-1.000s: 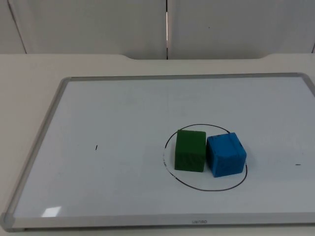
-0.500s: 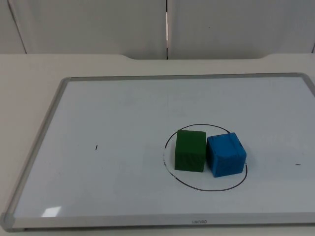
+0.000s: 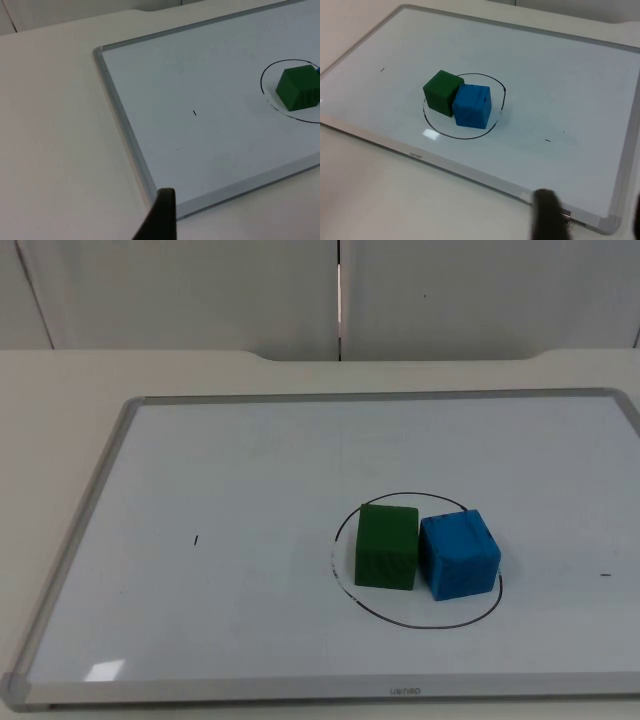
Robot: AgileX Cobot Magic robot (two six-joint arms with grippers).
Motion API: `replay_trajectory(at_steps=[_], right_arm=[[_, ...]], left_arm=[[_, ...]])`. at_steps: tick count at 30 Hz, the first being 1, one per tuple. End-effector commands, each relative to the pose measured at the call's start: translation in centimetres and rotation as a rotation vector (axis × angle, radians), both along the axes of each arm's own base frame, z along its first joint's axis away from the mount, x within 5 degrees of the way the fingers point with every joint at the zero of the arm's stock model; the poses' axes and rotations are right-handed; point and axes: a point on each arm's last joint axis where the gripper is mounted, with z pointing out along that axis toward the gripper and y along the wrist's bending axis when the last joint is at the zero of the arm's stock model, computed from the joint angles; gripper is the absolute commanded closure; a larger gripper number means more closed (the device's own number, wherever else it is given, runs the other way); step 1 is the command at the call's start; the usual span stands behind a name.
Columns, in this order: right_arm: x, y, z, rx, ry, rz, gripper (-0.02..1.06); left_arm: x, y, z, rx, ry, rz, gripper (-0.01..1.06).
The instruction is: Push the two cubes into the marked area.
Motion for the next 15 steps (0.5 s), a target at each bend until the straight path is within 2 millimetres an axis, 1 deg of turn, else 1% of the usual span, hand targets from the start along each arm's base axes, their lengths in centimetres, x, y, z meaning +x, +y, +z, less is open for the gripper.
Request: replay_trajectory(at_steps=[1, 3, 4, 5, 6, 7, 9, 15], right_arm=[[-0.01, 0.0, 0.01, -0.005, -0.012, 0.003, 0.47], [-0.01, 0.0, 0.01, -0.005, -0.012, 0.003, 0.28], [-0.01, 0.0, 0.01, -0.005, -0.012, 0.003, 0.21], [-0.01, 0.0, 0.01, -0.005, -0.012, 0.003, 0.21], [-0.01, 0.0, 0.01, -0.005, -0.012, 0.003, 0.13], [-0.01, 0.0, 0.01, -0.005, -0.012, 0.003, 0.09], [-0.01, 0.0, 0.01, -0.005, -0.012, 0.003, 0.06], [-0.01, -0.02, 0.01, -0.005, -0.012, 0.001, 0.07]], left_arm=[[0.01, -0.1, -0.05, -0.018, -0.003, -0.001, 0.22], [0.01, -0.1, -0.05, -0.016, -0.004, -0.002, 0.19], [0.01, -0.1, -0.05, -0.016, -0.004, -0.002, 0.11], [0.01, -0.1, -0.05, -0.016, -0.004, -0.002, 0.11], [0.01, -0.1, -0.05, -0.016, -0.004, -0.002, 0.05], [0.01, -0.1, -0.05, -0.016, -0.004, -0.002, 0.0], [0.01, -0.1, -0.05, -0.016, -0.004, -0.002, 0.0], [0.01, -0.1, -0.05, -0.016, -0.004, -0.002, 0.0]])
